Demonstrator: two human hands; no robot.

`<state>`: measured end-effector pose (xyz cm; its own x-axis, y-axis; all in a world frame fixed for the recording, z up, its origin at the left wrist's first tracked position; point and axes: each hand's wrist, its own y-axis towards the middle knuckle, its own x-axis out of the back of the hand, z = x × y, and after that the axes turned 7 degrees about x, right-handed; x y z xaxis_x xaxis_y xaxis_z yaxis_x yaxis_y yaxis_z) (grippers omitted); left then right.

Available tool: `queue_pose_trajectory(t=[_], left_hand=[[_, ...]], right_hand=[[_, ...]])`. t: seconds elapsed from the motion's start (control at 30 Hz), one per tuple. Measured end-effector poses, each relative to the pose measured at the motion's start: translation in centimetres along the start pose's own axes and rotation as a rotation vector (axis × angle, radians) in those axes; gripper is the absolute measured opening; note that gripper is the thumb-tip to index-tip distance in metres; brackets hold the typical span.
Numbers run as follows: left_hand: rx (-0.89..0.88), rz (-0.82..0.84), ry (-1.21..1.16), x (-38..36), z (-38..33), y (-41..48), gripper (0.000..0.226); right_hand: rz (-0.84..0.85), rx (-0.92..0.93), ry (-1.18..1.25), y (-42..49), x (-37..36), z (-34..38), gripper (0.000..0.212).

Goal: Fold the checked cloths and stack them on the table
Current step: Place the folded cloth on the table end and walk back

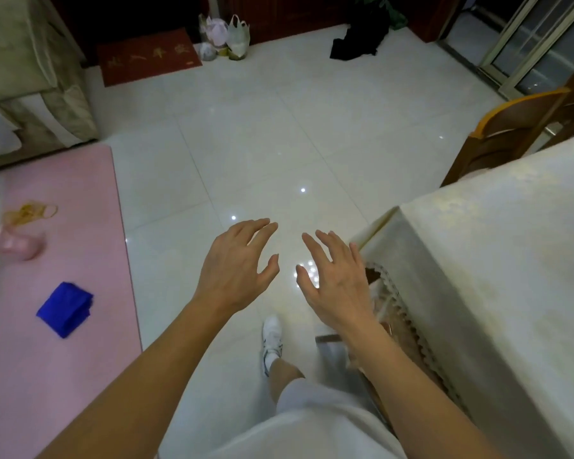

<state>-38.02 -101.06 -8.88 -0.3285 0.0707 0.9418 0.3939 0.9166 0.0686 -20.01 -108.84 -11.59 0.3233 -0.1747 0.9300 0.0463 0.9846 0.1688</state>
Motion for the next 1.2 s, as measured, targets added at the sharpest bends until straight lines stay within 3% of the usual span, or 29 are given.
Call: queue_pose_trajectory(t=[0.27,0.53,1.2], left_hand=[[-0.031,0.015,0.035,1.5,2.6,17.3,0.056],[-0.056,0.023,0.000,1.2,3.6,29.8,0.056],[-0.556,0.137,-0.151,-1.7,2.6,68.7,0.054]], right_hand=[[-0.032,-0.048,0.046,17.2,-1.0,-3.3,0.056],[-0.073,-0.188,0.055,28.1,-1.1,-7.2,0.058],[-0.190,-0.712,-0.106,52.0,-0.8,-17.8,0.051]])
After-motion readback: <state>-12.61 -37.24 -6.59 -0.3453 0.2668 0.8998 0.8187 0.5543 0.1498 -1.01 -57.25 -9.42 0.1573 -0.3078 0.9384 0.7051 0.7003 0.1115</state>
